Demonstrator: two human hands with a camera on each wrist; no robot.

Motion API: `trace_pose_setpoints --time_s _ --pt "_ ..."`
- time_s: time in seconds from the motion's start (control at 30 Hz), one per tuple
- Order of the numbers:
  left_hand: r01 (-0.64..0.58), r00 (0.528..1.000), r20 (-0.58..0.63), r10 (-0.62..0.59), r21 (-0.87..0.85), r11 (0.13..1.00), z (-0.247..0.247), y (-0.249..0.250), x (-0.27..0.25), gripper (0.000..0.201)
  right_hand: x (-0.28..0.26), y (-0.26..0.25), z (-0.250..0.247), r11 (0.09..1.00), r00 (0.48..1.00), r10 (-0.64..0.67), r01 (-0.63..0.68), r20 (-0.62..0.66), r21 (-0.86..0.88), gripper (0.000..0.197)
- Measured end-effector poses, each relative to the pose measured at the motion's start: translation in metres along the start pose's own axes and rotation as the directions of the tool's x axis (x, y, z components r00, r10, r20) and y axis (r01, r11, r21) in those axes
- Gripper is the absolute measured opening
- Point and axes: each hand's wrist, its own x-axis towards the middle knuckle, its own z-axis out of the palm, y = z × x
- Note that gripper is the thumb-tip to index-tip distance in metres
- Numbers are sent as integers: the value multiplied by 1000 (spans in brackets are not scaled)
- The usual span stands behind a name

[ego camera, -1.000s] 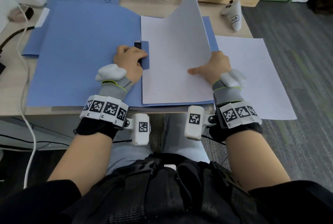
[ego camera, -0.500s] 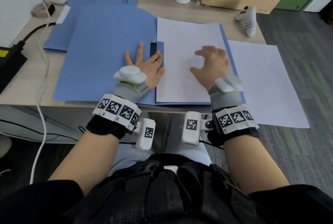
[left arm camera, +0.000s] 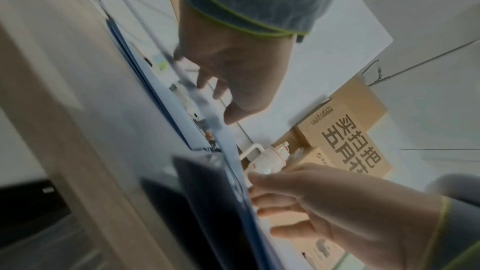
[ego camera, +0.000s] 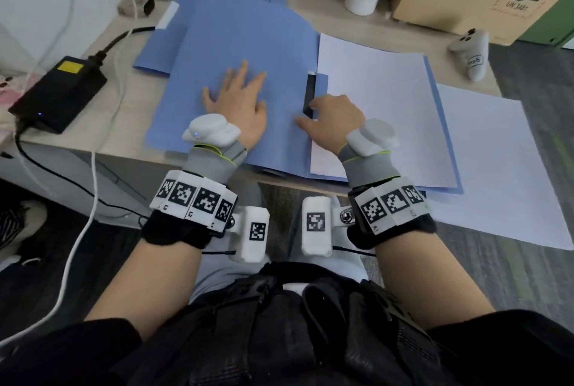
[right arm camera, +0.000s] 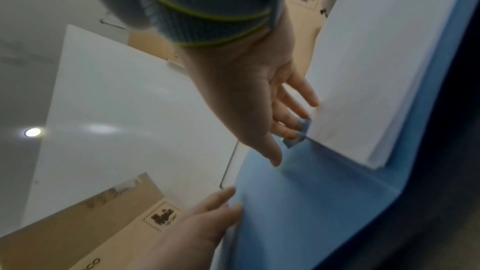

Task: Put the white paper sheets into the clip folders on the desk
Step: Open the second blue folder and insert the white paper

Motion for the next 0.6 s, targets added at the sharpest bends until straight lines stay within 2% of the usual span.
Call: trace_pose_setpoints --time_s 0.07,0.13,0.23,0.33,0.43,0.5,0.6 --pt "137 990 -37 -134 86 987 -10 -18 -6 57 1 -10 2 1000 1000 27 -27 6 -10 35" --pt "245 968 -87 -236 113 963 -16 -35 -12 63 0 -19 3 999 999 40 -40 10 -29 47" --pt "384 920 -125 -371 92 919 -23 -54 -18 69 -1 -28 5 996 999 49 -49 -1 -70 56" --pt "458 886 -100 -452 48 888 -34 -72 -22 62 -1 -38 8 991 999 47 -48 -10 -124 57" --pt "387 903 -168 -396 -88 918 -43 -80 -28 55 0 -42 9 986 998 55 -56 -12 -158 59" --pt "294 900 -278 -335 -177 939 -51 -80 -31 44 1 -43 9 984 997 73 -74 -18 -164 61" --pt "-2 902 -407 -142 -333 943 -65 -80 -31 35 2 -45 10 985 995 95 -97 -21 -143 62"
